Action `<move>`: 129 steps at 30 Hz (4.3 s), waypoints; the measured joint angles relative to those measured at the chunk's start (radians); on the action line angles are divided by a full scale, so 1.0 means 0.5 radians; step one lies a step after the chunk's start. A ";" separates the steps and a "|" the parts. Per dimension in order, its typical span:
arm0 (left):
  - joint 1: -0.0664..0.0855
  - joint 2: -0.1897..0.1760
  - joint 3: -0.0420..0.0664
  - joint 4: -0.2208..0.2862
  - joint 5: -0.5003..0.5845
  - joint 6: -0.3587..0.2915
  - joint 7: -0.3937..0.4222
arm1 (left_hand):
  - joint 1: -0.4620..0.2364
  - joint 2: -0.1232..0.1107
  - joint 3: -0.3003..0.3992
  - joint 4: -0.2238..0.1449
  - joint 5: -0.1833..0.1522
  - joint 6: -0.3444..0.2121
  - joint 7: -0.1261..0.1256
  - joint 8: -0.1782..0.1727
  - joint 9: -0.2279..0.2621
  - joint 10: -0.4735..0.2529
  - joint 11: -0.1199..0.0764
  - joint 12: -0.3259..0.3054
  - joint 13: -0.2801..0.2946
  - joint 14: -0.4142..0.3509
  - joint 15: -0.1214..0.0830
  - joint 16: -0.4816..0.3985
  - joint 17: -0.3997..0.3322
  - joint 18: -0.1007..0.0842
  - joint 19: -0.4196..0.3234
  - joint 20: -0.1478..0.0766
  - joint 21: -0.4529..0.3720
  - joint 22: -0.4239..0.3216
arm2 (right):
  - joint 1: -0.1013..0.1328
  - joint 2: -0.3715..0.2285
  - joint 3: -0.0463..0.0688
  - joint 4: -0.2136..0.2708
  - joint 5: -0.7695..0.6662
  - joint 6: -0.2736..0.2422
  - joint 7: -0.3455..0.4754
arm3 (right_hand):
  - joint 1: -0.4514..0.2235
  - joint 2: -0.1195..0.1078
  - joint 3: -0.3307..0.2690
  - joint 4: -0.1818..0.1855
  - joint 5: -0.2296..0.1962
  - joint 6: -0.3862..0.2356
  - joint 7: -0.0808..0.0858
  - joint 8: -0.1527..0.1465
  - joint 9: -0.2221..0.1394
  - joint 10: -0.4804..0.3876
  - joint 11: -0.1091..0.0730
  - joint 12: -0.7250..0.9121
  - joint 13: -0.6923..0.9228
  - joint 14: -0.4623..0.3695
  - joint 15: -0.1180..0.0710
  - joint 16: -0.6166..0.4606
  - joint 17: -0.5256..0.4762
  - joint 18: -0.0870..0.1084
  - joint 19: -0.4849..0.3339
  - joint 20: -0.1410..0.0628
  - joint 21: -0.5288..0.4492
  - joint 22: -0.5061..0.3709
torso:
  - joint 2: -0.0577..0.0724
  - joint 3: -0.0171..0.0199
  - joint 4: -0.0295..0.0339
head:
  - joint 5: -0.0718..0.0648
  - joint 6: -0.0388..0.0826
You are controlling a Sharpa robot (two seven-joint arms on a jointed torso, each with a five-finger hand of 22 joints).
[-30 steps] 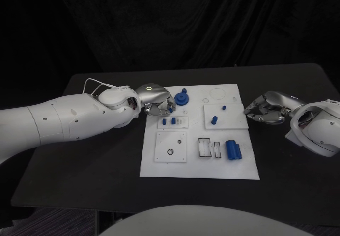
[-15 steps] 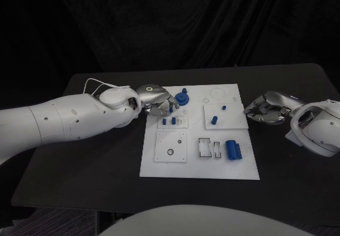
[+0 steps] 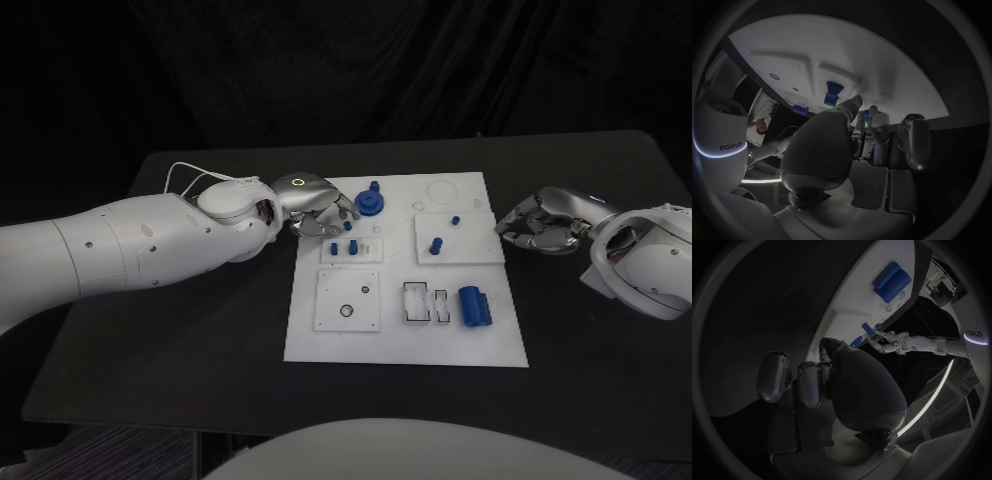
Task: Assemble the parts on the task board
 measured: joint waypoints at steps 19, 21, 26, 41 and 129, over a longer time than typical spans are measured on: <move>-0.001 -0.402 0.000 0.209 0.335 -0.626 -0.007 | -0.031 -0.048 -0.068 0.163 0.031 -0.172 0.358 0.000 -0.213 -0.551 0.106 0.217 0.060 -1.164 0.144 -0.873 -0.820 0.173 -1.373 0.087 -1.549 -0.019 | 0.144 -0.042 -0.003 0.064 0.000 -0.007 -0.041 | 0.061 -0.061 0.059 0.026 0.000 0.007 0.037 -0.006 -0.001 -0.785 0.067 -0.819 -0.568 -0.003 0.071 -0.213 0.000 0.033 -0.155 0.062 -0.385 0.000 | -0.015 -0.0102 0.005 | -0.016 0.126; -0.002 -0.431 -0.001 0.251 0.585 -0.623 0.113 | -0.031 -0.048 -0.114 0.220 0.104 -0.224 0.394 0.000 -0.260 -0.712 0.145 0.233 0.040 -1.441 0.202 -1.111 -0.942 0.168 -1.706 0.099 -1.809 -0.098 | 0.166 -0.014 -0.002 0.059 0.000 -0.009 -0.047 | 0.075 -0.075 0.070 0.020 0.000 0.000 0.044 -0.015 -0.003 -0.975 0.072 -1.020 -0.739 -0.006 0.074 -0.232 -0.001 0.033 -0.172 0.065 -0.423 0.000 | -0.022 -0.0153 0.007 | -0.012 0.148; -0.012 -0.430 0.000 0.259 1.205 -0.488 0.443 | -0.083 0.004 -0.293 0.386 0.324 -0.322 0.379 0.000 -0.345 -1.096 0.157 0.196 -0.149 -1.988 0.227 -1.754 -1.356 0.107 -2.270 0.089 -2.412 -0.488 | 0.185 0.094 -0.004 -0.004 -0.007 -0.016 -0.049 | 0.123 -0.123 0.134 -0.006 0.052 -0.063 0.075 -0.059 -0.018 -1.217 0.095 -1.256 -0.909 -0.081 0.106 -0.326 -0.075 0.079 -0.271 0.081 -0.609 -0.001 | -0.045 -0.0265 0.011 | 0.000 0.183; -0.270 -0.294 -0.001 0.108 2.318 0.049 0.924 | 0.005 0.358 -0.846 0.407 0.471 -0.482 0.232 -0.008 -0.552 -1.490 -0.026 -0.194 -0.715 -2.412 0.161 -2.576 -1.883 0.189 -2.687 0.136 -2.587 -1.643 | 0.033 0.329 -0.005 -0.248 -0.187 -0.035 0.010 | 0.093 -0.195 0.184 -0.085 0.254 -0.204 0.054 -0.103 -0.040 -1.563 0.205 -1.534 -1.194 -0.214 0.151 -0.330 -0.100 0.079 -0.426 0.111 -0.626 0.001 | -0.150 -0.0612 0.069 | -0.128 0.247; -0.332 -0.387 0.000 0.276 3.372 1.033 0.988 | -0.491 0.582 -1.016 0.258 0.154 -1.086 0.115 -0.064 -0.762 -1.471 0.102 -0.509 -0.761 -2.429 0.365 -2.584 -1.890 0.107 -2.679 0.229 -2.610 -2.280 | -0.072 0.375 0.005 -0.330 -0.307 -0.113 0.168 | 0.072 -0.154 -0.002 0.047 -0.059 -0.101 0.059 -0.011 0.000 -1.290 0.184 -1.671 -1.795 -0.119 0.166 -0.178 -0.086 0.079 -0.264 0.143 -0.463 0.001 | -0.028 -0.0757 0.121 | -0.246 0.253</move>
